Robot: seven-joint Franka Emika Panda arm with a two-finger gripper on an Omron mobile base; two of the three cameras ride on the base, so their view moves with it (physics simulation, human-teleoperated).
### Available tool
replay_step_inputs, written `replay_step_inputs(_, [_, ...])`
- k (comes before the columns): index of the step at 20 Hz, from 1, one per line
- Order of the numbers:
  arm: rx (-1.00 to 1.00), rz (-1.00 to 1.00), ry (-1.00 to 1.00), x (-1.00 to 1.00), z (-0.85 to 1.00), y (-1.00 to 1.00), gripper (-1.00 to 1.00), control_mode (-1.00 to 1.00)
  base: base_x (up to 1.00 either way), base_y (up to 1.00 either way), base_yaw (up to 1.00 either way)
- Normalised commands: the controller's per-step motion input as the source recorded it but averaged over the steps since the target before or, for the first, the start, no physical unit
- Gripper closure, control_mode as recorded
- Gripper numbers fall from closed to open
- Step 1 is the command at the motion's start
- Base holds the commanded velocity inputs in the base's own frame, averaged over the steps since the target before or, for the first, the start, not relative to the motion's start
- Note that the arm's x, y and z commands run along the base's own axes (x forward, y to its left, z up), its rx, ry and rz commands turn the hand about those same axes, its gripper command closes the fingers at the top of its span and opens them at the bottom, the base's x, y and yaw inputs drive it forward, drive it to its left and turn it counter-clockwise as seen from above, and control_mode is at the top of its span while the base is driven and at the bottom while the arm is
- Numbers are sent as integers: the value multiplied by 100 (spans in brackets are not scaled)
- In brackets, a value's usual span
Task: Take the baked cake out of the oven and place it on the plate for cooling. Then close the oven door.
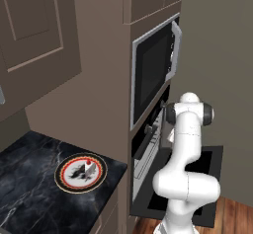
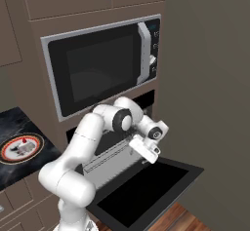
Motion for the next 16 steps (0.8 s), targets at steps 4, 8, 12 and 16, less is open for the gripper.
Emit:
replay_step_inputs(4, [6, 0, -48, -100, 97, -54, -100, -100, 0, 0, 0])
replay_step_inputs(8, [0, 0, -61, -100, 78, -32, -100, -100, 0, 0, 0])
replay_step_inputs(12, [0, 0, -60, -100, 68, -4, -100, -100, 0, 0, 0])
replay_step_inputs(16, [0, 0, -42, -100, 58, 0, -100, -100, 0, 0, 0])
